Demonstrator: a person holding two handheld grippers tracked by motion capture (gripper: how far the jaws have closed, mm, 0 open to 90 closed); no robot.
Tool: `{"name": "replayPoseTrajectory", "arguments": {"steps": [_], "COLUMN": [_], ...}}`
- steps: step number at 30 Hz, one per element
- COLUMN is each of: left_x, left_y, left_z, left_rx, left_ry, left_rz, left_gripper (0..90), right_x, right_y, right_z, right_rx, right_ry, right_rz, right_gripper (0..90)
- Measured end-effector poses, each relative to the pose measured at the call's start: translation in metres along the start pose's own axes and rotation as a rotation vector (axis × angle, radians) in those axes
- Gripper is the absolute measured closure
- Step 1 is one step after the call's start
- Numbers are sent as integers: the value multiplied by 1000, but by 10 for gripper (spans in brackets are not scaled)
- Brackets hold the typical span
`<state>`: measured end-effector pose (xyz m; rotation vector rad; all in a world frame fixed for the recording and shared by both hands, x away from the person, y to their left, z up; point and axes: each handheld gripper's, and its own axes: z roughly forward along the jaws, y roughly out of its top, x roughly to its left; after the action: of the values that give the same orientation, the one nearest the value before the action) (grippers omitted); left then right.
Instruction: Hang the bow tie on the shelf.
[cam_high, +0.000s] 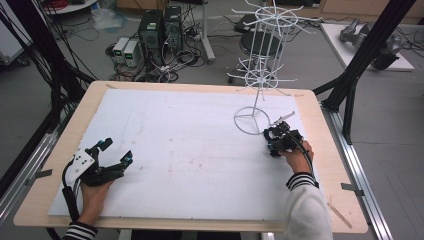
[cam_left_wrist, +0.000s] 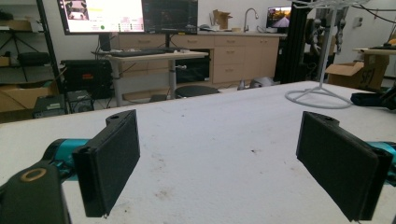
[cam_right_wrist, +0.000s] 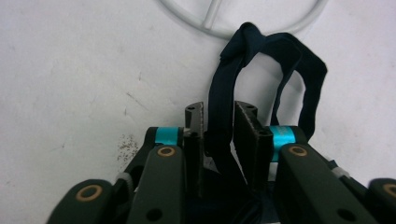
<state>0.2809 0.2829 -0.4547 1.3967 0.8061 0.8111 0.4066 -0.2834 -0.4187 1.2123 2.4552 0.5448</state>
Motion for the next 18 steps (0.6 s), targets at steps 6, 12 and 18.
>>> {"name": "replayPoseTrajectory", "arguments": {"steps": [6,12,18], "left_x": [0,0,0], "left_y": [0,0,0], "left_z": [0,0,0], "left_rx": [-1,0,0], "left_ry": [0,1,1], "left_rz": [-1,0,0], "left_gripper": [138,138,138], "right_x": [3,3,4], "right_y": [1,1,2], "right_z": [1,-3,-11], "right_rx": [22,7,-42], "right_ry": [-34,-59,-72], "right_rz": [-19,-10,-9], "right_gripper": [858,862,862]}}
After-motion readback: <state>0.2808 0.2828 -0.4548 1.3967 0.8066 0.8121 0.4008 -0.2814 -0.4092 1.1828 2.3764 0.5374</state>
